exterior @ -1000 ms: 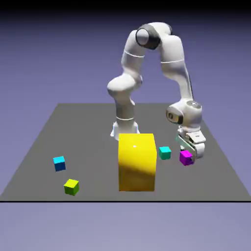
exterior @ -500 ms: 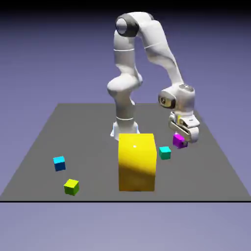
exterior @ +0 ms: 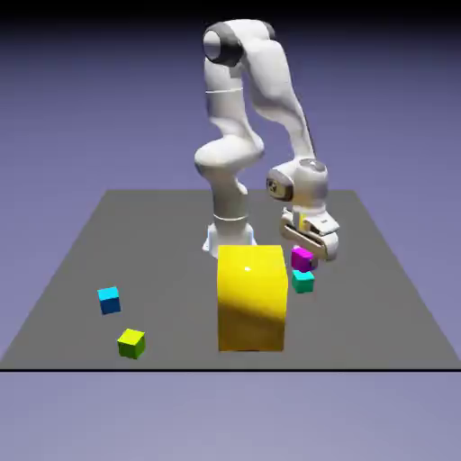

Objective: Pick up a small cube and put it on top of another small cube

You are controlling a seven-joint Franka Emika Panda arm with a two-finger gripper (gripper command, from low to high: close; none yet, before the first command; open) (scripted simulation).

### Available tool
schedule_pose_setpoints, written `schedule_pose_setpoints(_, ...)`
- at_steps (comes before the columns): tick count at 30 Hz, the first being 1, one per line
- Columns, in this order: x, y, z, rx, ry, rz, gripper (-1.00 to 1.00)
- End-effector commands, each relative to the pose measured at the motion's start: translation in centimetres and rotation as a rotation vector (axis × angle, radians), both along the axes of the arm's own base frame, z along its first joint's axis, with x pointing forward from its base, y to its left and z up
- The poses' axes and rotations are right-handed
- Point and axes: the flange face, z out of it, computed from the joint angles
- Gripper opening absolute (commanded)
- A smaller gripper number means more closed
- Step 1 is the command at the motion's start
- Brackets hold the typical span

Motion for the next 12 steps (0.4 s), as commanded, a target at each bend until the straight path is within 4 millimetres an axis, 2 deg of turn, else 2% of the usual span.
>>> schedule_pose_setpoints(1,0.0,0.0,0.0,0.001,-0.001,-0.002,1.00)
schedule_pose_setpoints(2,0.0,0.0,0.0,0.001,-0.001,-0.002,1.00)
schedule_pose_setpoints(11,0.1,-0.1,6.9,0.001,-0.001,-0.002,1.00)
schedule_pose_setpoints(12,0.1,-0.1,7.0,0.001,-0.001,-0.002,1.00)
